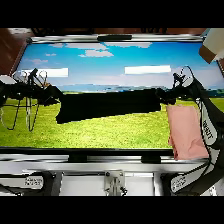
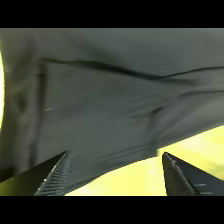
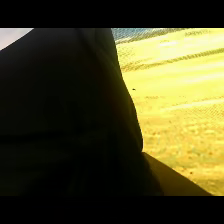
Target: Fold the shirts.
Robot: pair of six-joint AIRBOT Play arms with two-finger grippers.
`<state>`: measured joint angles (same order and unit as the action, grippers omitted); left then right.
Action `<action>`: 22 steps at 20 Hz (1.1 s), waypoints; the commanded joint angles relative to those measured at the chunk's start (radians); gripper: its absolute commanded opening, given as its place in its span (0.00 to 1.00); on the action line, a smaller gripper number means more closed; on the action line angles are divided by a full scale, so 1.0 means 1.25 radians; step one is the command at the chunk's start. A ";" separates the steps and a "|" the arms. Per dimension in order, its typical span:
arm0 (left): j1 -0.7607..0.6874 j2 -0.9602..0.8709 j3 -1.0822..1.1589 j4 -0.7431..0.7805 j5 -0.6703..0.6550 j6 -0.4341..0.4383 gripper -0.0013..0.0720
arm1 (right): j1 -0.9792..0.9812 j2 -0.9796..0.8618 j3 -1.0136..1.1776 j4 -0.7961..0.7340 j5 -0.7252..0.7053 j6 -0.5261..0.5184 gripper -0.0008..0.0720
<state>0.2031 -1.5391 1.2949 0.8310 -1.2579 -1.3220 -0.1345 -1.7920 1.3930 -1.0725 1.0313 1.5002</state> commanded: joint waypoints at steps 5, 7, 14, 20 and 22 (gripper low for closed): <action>-0.059 0.001 0.001 -0.170 0.067 0.003 0.88 | 0.014 0.000 0.000 0.041 0.020 0.005 0.10; -0.108 -0.001 0.001 -0.201 0.108 0.003 0.26 | 0.014 0.043 0.000 0.095 0.030 -0.065 0.10; -0.384 -0.078 0.006 -0.280 0.230 0.003 0.06 | 0.020 0.321 0.000 0.155 0.107 -0.056 0.10; -0.505 -0.172 0.105 -0.352 0.266 -0.010 0.06 | 0.091 0.467 0.000 0.131 0.183 0.017 0.10; -0.532 -0.187 0.120 -0.359 0.290 -0.030 0.06 | 0.116 0.491 0.000 0.129 0.184 0.036 0.10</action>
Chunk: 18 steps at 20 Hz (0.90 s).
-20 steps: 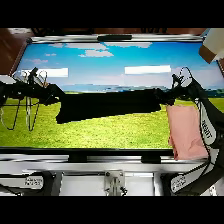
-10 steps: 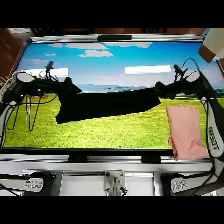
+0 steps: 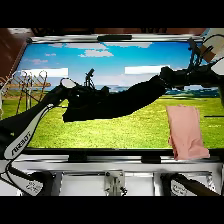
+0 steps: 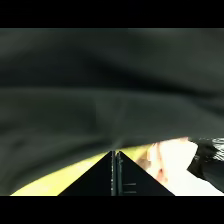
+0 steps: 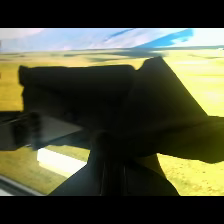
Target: Fold the shirts.
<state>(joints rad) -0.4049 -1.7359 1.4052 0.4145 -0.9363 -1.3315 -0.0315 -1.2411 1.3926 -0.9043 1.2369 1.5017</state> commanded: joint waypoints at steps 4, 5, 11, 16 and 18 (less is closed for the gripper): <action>-0.092 -0.055 0.031 -0.025 0.067 -0.047 0.06 | 0.048 0.083 0.000 -0.009 0.024 0.056 0.10; -0.101 -0.063 0.031 -0.025 0.067 -0.065 0.06 | 0.048 0.091 0.000 -0.009 0.023 0.056 0.10; -0.134 -0.087 0.032 -0.037 0.143 -0.084 0.05 | 0.048 0.117 0.000 -0.009 0.026 0.070 0.10; -0.045 -0.027 0.032 0.031 0.067 -0.073 0.05 | 0.049 0.092 0.000 -0.007 -0.008 0.070 0.10; 0.006 0.043 0.031 0.129 0.012 -0.073 0.05 | 0.073 0.055 0.000 0.005 -0.043 0.066 0.10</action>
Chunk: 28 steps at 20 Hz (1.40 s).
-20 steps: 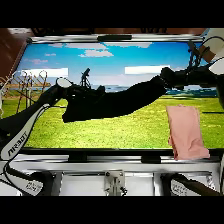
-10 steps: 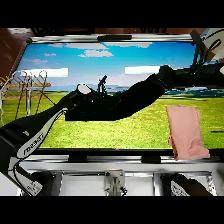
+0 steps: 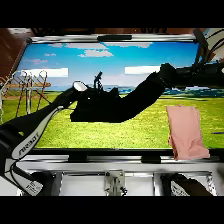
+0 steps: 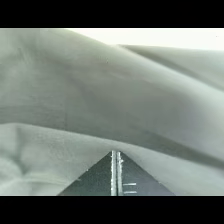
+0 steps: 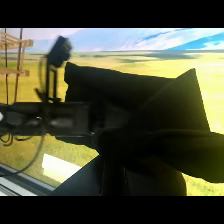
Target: Fold the shirts.
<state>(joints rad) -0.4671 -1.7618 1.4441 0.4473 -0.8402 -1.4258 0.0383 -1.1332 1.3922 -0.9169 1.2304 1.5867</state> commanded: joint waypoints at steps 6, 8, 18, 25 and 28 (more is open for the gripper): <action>0.270 0.328 0.000 0.296 -0.219 -0.001 0.05 | 0.249 -0.187 0.001 0.131 -0.290 -0.051 0.10; 0.357 0.412 0.000 0.334 -0.273 -0.001 0.05 | 0.328 -0.246 0.001 0.210 -0.381 -0.081 0.10; 0.615 0.645 0.000 0.406 -0.370 0.000 0.05 | 0.538 -0.465 0.001 0.521 -0.699 -0.218 0.10; 0.613 0.642 -0.020 0.405 -0.370 0.001 0.05 | 0.535 -0.491 0.001 0.542 -0.693 -0.231 0.73; 0.613 0.642 -0.034 0.405 -0.370 0.003 0.05 | 0.468 -0.452 0.001 0.481 -0.536 -0.205 0.73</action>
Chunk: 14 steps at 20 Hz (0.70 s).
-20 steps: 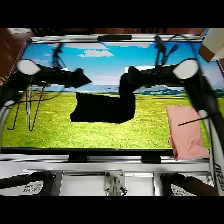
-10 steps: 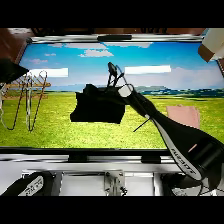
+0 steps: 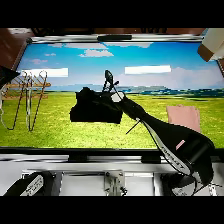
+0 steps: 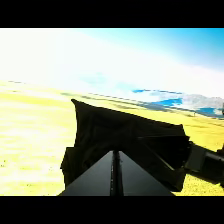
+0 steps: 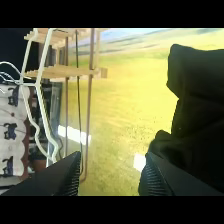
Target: Fold the shirts.
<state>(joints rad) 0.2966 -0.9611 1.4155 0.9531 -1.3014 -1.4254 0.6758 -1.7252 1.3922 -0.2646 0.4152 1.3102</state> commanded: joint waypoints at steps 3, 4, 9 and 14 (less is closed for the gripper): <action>0.002 0.002 -0.012 0.001 -0.001 0.021 0.05 | -0.143 0.077 0.000 -0.327 0.318 0.171 0.73; 0.002 0.002 -0.012 0.001 -0.001 0.021 0.05 | -0.186 0.099 0.000 -0.481 0.398 0.245 0.73; 0.002 0.002 -0.012 0.001 -0.001 0.021 0.05 | -0.350 0.096 -0.031 -0.778 0.637 0.329 0.88; 0.002 0.001 -0.012 0.001 -0.001 0.042 0.05 | -0.360 -0.010 -0.046 -0.543 0.588 0.216 0.88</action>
<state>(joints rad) 0.2985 -0.9596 1.4006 0.9539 -1.3025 -1.3911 0.2436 -1.6806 1.3441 -1.0561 1.1423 1.6382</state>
